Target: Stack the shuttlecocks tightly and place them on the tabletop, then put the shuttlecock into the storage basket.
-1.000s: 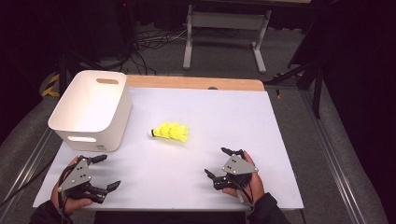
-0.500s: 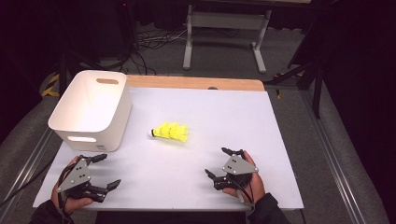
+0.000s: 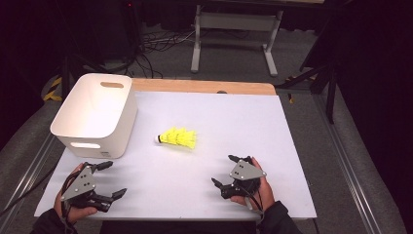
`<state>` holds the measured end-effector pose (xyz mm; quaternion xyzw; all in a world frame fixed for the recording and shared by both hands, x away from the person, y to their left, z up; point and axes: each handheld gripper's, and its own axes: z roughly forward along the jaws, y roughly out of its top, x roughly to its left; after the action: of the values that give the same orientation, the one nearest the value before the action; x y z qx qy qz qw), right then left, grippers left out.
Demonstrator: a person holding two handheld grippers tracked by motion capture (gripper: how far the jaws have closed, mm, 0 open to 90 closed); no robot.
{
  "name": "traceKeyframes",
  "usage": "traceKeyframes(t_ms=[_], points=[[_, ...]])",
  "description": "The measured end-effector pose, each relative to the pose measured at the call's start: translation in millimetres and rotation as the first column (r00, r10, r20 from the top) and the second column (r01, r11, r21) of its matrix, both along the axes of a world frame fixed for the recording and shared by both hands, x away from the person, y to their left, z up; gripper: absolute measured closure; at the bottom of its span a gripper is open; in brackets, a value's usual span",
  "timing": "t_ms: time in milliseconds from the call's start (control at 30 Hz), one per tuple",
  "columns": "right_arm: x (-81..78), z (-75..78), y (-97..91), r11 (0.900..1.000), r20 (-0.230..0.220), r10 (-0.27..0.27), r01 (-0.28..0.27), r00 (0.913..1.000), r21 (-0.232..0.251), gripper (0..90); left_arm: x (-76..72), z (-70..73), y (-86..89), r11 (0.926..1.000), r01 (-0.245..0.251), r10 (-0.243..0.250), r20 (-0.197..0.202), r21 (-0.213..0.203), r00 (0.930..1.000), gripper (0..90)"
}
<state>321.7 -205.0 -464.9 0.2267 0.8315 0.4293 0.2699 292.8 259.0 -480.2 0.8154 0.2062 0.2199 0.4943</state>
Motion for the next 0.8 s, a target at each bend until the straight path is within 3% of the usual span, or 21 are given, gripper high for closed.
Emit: traceKeyframes(t_ms=[200, 367, 500, 800], points=[[3.4, 0.0, 1.8, 1.0000, -0.011, 0.000, 0.000, 0.9999, 0.002, 9.3, 1.3, -0.1, 0.5, 1.0000, -0.005, 0.005, 0.002, -0.004, 1.0000, 5.0], [11.8, -0.9, 8.3, 0.9992, -0.063, -0.039, 0.039, 0.9973, 0.000, 9.9, 0.0, -0.6, -1.5, 0.9999, 0.007, -0.007, 0.000, 0.011, 1.0000, 5.8], [17.4, -1.9, 18.2, 0.9997, -0.083, -0.022, 0.021, 0.9963, -0.016, 10.0, 0.4, -1.0, -1.7, 0.9998, 0.013, -0.013, -0.002, 0.013, 0.9999, 5.8], [33.2, 1.9, 42.8, 0.9998, -0.130, 0.017, -0.018, 0.9914, -0.005, 13.7, -0.9, -0.9, -3.1, 0.9996, 0.015, -0.015, 0.002, 0.022, 0.9999, 5.8]])
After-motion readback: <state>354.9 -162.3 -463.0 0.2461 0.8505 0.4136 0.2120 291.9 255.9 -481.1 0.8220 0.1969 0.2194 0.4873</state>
